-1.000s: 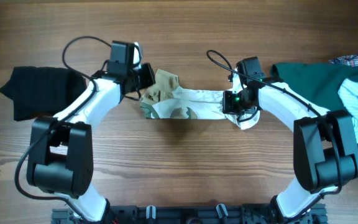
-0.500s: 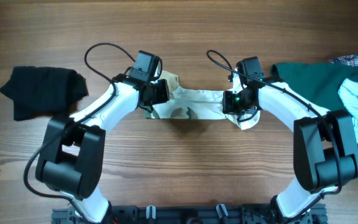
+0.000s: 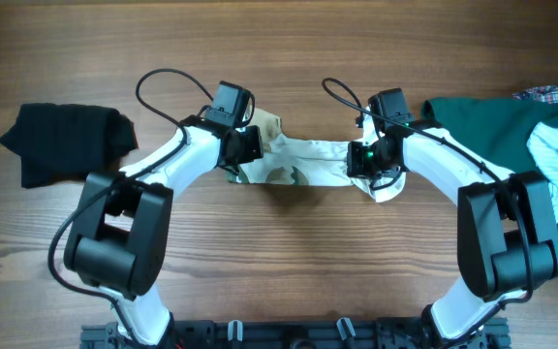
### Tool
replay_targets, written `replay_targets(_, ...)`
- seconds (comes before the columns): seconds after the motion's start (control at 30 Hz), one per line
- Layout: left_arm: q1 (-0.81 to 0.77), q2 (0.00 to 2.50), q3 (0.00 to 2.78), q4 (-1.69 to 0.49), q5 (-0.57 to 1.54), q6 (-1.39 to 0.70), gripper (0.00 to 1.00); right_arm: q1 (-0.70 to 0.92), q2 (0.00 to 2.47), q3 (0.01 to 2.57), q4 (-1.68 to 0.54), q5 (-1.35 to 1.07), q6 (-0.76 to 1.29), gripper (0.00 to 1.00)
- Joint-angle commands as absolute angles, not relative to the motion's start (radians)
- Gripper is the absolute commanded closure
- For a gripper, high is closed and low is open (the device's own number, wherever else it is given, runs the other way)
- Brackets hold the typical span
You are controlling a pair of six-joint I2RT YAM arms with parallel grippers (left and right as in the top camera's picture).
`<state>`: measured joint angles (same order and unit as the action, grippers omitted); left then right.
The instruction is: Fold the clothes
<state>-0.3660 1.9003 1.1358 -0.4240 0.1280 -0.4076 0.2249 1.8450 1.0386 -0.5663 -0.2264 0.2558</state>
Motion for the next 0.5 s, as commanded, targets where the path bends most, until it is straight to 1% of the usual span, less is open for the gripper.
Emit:
replay_targets(0.0,-0.366,1.825,1.175,-0.415,0.128,-0.403,0.96,0.223,1.878,1.019,-0.593,-0.147,0.236,0.96)
replay_targets(0.2,-0.362,1.825,1.176,-0.355,0.103,-0.397,0.96,0.223,1.878,1.019,-0.598,-0.122,0.235,0.96)
replay_targets(0.3,-0.362,1.825,1.176,-0.414,0.118,-0.396,0.96,0.223,1.878,1.019,-0.612,-0.121,0.235,0.95)
replay_targets(0.4,-0.363,1.829,1.176,-0.506,0.118,-0.388,0.82,0.223,1.878,1.019,-0.624,-0.122,0.231,0.96)
replay_targets(0.47,-0.363,1.829,1.176,-0.522,0.118,-0.388,0.73,0.223,1.878,1.019,-0.623,-0.122,0.228,0.96)
